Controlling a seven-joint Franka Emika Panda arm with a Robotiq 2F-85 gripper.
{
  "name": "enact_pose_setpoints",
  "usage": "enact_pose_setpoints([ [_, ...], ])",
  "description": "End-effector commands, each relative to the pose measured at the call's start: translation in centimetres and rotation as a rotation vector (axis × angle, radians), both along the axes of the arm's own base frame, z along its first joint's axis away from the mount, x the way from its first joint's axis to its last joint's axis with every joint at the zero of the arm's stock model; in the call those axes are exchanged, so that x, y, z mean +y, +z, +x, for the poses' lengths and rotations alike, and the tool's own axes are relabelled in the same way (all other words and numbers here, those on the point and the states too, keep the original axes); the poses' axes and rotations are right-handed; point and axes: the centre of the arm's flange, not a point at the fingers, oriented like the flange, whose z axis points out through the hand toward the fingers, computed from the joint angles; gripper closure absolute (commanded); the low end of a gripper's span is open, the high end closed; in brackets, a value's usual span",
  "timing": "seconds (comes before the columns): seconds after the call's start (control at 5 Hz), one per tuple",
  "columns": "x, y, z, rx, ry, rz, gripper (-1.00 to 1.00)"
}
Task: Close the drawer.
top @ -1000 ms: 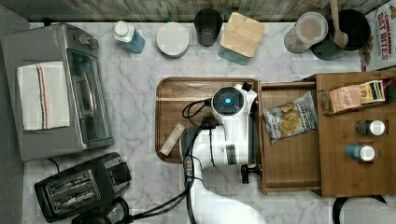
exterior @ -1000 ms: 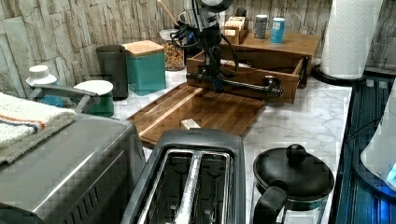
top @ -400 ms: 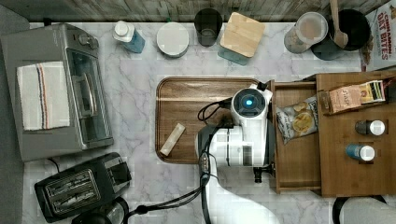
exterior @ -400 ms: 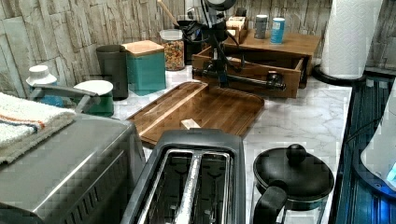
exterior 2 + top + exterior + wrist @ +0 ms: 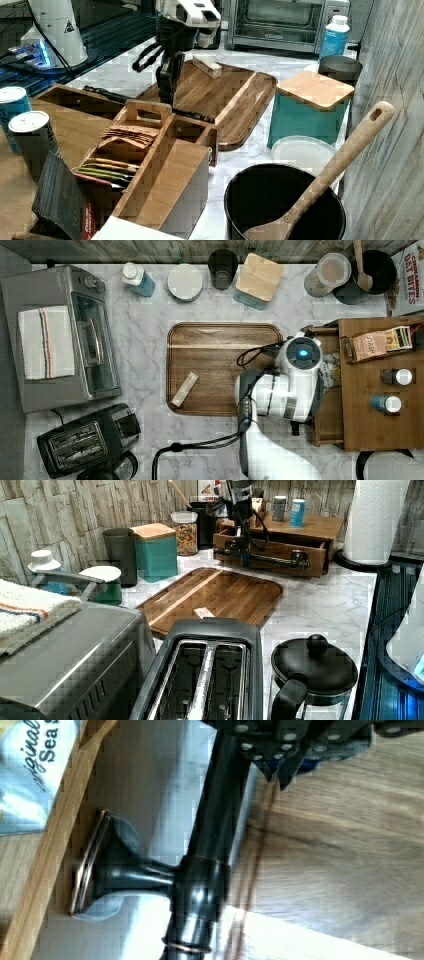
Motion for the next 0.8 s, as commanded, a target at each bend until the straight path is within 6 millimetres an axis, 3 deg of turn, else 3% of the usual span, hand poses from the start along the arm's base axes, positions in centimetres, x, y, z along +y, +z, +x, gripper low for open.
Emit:
enact_pose_setpoints([
  [0.2, -20.9, 8.0, 1.0, -0.159, -0.042, -0.118, 1.0],
  [0.4, -21.8, 8.7, 1.4, -0.178, -0.056, -0.144, 1.0],
  [0.6, -20.2, 9.2, 1.0, -0.212, -0.097, -0.185, 1.0],
  [0.8, -20.2, 9.2, 1.0, -0.212, -0.097, -0.185, 1.0],
])
